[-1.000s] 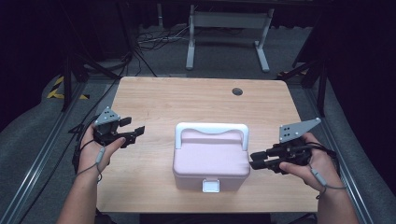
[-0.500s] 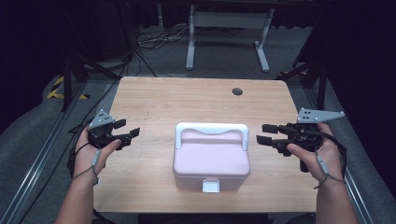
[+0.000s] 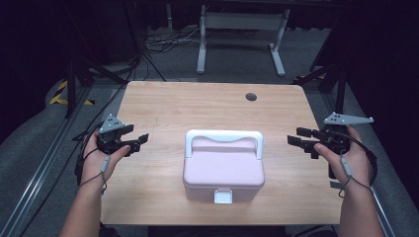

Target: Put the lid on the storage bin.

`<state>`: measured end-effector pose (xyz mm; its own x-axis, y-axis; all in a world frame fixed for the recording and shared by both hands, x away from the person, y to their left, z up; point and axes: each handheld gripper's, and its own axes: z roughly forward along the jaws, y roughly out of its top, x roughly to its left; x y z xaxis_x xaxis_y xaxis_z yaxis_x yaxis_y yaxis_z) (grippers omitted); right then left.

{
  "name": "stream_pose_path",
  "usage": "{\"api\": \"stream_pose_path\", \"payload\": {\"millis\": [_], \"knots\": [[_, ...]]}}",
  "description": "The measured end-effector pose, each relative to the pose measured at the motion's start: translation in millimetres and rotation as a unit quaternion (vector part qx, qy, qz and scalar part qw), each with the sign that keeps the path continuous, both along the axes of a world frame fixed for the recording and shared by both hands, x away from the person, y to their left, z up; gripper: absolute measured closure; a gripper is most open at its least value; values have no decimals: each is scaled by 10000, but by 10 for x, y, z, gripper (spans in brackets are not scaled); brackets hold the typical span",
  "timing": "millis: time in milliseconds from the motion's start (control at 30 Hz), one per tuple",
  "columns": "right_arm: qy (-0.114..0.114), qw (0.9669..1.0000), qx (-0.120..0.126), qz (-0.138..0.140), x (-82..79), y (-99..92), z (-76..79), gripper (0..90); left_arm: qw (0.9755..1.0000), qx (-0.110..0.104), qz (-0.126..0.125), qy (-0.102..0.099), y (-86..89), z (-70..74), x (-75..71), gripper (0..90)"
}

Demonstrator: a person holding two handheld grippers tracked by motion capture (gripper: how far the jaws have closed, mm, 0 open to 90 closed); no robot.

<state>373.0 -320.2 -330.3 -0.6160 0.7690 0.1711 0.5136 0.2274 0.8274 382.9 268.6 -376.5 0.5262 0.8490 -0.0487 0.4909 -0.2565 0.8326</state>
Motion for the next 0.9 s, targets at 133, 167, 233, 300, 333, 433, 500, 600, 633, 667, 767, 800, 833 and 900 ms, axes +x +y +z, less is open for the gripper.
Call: {"api": "stream_pose_path", "payload": {"millis": [133, 167, 233, 300, 333, 433, 500, 600, 633, 667, 767, 800, 833, 900], "knots": [[55, 9995, -112, -307, 76, -145, -113, 329, 10000, 6, 15, 25, 16, -14, 20, 333], [62, 9992, -184, -351, 93, -167, -138, 300, 10000, 14, 19, 40, 19, -19, 24, 332], [-41, 9978, -491, -439, 145, -207, -214, 285, 10000, 11, 29, 74, 23, -33, 33, 331], [63, 9965, -658, -503, 199, -234, -304, 285, 10000, 36, 27, 88, 29, -43, 39, 329], [156, 9962, -693, -506, 227, -246, -357, 285, 9999, 47, 37, 102, 33, -49, 43, 328], [333, 9957, -690, -510, 307, -267, -505, 273, 9999, 41, 63, 122, 47, -61, 51, 328], [510, 9937, -750, -658, 344, -284, -582, 268, 9999, 54, 72, 134, 57, -73, 59, 328], [738, 9895, -721, -1008, 394, -314, -698, 240, 9998, 55, 99, 171, 64, -93, 72, 327], [803, 9873, -752, -1149, 405, -321, -728, 221, 9997, 88, 97, 184, 68, -100, 79, 326], [845, 9838, -918, -1287, 427, -330, -777, 211, 9997, 96, 106, 188, 69, -107, 83, 325], [970, 9811, -1076, -1284, 466, -337, -866, 212, 9995, 138, 118, 250, 78, -143, 104, 324], [1029, 9814, -1077, -1211, 476, -337, -899, 216, 9995, 138, 141, 258, 79, -154, 108, 323], [1037, 9816, -1093, -1176, 483, -337, -918, 219, 9994, 151, 165, 263, 83, -171, 117, 323], [1038, 9810, -1159, -1159, 500, -325, -973, 219, 9991, 227, 227, 262, 90, -193, 130, 323]]}}
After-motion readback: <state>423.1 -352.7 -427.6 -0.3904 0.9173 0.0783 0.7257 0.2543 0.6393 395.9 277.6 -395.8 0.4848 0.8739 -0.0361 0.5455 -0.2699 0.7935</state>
